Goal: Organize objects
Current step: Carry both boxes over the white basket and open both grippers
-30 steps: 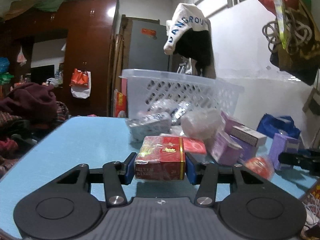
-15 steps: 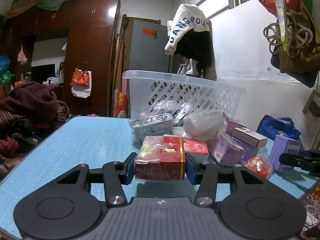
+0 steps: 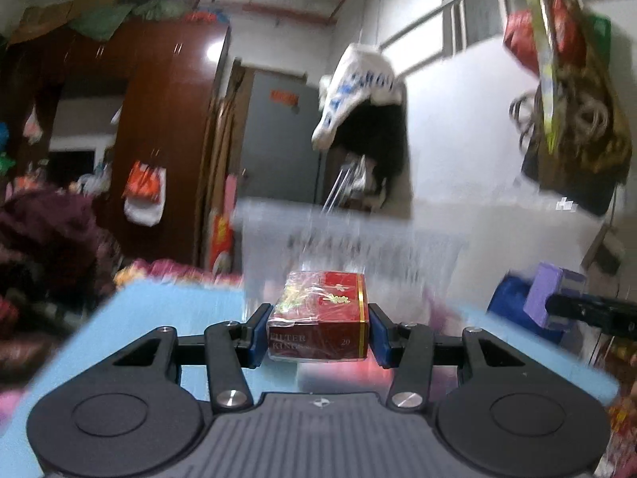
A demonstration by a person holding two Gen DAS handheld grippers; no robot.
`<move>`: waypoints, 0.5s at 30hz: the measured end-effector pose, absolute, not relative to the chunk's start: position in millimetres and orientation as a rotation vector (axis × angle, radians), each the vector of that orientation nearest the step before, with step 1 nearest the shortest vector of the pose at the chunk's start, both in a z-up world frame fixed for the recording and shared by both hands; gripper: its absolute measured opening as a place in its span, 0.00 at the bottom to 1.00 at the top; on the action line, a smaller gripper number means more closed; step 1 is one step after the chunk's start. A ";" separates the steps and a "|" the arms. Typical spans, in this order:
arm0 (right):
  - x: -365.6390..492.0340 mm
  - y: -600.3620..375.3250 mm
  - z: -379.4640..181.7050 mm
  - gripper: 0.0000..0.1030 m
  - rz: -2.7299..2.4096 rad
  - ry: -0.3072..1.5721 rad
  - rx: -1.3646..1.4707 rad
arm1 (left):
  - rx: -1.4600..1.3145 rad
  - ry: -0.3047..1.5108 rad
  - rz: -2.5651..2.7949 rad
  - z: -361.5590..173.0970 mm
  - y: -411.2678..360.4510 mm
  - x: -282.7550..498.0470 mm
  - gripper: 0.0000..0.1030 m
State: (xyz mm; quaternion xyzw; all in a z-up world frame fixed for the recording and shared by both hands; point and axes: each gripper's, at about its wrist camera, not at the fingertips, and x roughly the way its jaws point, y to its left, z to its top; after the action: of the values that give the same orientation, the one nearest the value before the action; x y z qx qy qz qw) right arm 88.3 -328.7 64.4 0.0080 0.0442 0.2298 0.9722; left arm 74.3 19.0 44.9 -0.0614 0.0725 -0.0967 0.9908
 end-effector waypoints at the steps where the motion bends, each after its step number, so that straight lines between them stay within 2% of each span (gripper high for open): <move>1: 96.4 -323.6 82.5 0.51 0.481 0.070 0.011 | -0.136 0.132 -0.210 62.0 21.2 83.5 0.52; 4: 132.4 -298.0 129.0 0.51 0.491 0.047 -0.037 | -0.128 0.120 -0.248 112.8 16.6 120.8 0.52; 7: 185.4 -266.1 153.3 0.51 0.465 0.129 -0.108 | -0.124 0.192 -0.247 146.0 2.6 174.0 0.52; 10: 236.5 -243.8 150.1 0.51 0.474 0.250 -0.095 | -0.123 0.263 -0.215 144.2 -9.1 218.8 0.52; 13: 248.1 -224.6 139.0 0.51 0.411 0.257 -0.198 | -0.141 0.307 -0.222 129.0 -12.1 240.8 0.52; 15: 253.0 -224.0 135.0 0.52 0.439 0.278 -0.168 | -0.139 0.303 -0.222 122.6 -12.3 241.9 0.52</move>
State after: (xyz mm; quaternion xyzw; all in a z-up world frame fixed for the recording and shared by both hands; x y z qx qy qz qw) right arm 253.0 -224.0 135.0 -0.0828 0.1373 0.2169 0.9629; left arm 241.9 -12.3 122.6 -0.0689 0.1507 -0.1103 0.9800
